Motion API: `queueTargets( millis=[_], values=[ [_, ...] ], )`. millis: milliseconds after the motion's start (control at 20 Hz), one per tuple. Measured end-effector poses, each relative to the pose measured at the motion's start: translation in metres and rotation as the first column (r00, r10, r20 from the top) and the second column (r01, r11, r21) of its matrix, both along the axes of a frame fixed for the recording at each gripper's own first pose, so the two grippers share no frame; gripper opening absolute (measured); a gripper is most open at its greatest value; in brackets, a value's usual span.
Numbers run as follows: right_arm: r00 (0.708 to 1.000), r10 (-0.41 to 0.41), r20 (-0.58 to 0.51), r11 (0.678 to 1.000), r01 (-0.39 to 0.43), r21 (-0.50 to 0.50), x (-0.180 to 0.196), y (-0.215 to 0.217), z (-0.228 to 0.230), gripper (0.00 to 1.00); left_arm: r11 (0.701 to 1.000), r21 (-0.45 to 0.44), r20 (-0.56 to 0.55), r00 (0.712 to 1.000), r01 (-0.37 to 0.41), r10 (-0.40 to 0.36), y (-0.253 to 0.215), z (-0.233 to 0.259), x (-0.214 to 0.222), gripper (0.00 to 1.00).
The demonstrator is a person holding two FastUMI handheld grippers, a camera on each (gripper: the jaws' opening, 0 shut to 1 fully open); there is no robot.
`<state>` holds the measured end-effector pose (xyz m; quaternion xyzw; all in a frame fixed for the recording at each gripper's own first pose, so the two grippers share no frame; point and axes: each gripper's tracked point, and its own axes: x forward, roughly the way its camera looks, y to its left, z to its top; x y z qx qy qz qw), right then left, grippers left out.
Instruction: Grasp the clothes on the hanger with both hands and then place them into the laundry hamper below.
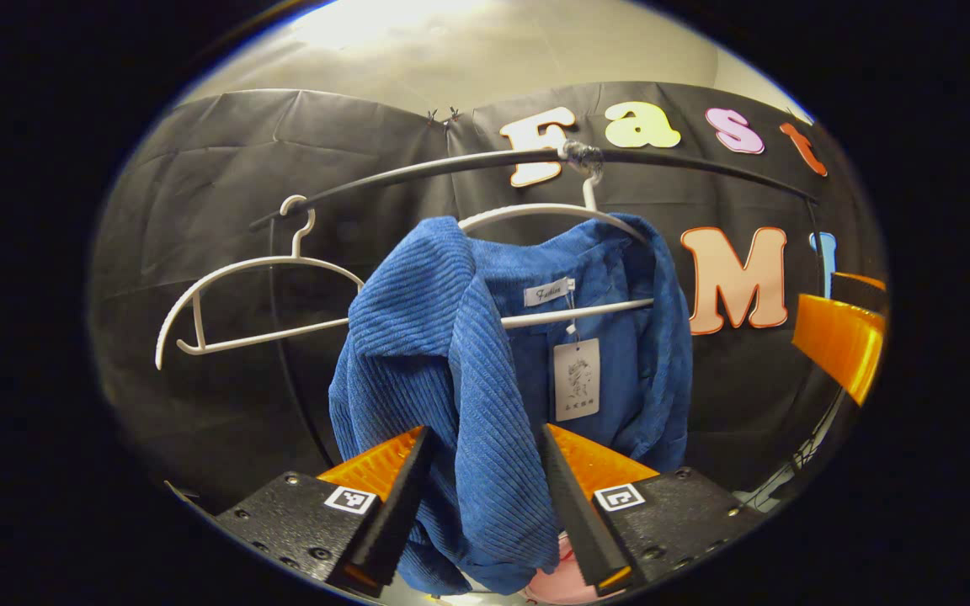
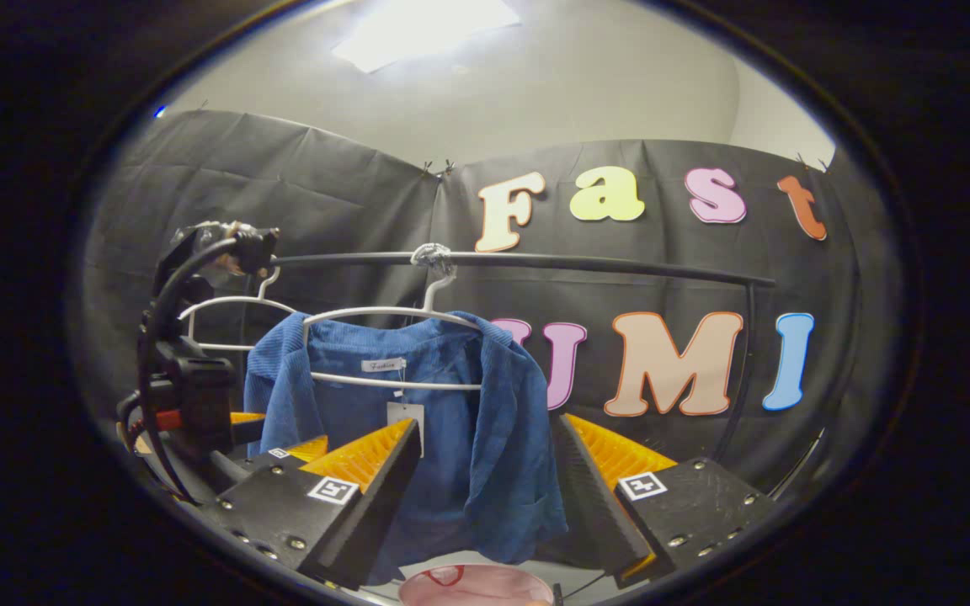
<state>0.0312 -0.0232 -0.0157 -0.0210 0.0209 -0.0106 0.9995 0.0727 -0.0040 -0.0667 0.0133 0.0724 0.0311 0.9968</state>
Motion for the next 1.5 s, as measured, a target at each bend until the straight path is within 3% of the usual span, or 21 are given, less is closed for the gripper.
queueTargets(
  millis=[300, 500, 950, 1250, 1500],
  values=[
    [0.999, 0.038, -0.033, 0.999, -0.038, 0.004, 0.022, 0.007, -0.015, 0.94, 0.999, -0.028, -0.022, 0.999, -0.031, 0.03, 0.019, -0.007, 0.006, 0.22],
    [0.997, 0.044, -0.066, 0.999, -0.044, 0.004, 0.05, 0.007, -0.03, 0.94, 1.0, -0.016, -0.02, 1.0, -0.012, 0.012, 0.018, -0.005, 0.004, 0.06],
    [0.992, 0.021, -0.124, 1.0, -0.018, 0.025, 0.135, 0.007, -0.068, 0.94, 1.0, 0.02, -0.027, 0.999, 0.018, -0.017, 0.021, -0.003, -0.003, 0.05],
    [0.989, -0.023, -0.147, 1.0, 0.024, 0.007, 0.175, -0.003, -0.09, 0.94, 0.999, 0.017, -0.031, 0.999, 0.029, -0.028, 0.018, -0.003, -0.004, 0.04],
    [0.982, -0.014, -0.188, 0.999, 0.02, 0.033, 0.189, -0.007, -0.11, 0.94, 1.0, 0.011, -0.031, 1.0, 0.002, -0.002, 0.027, -0.002, -0.002, 0.04]
  ],
)
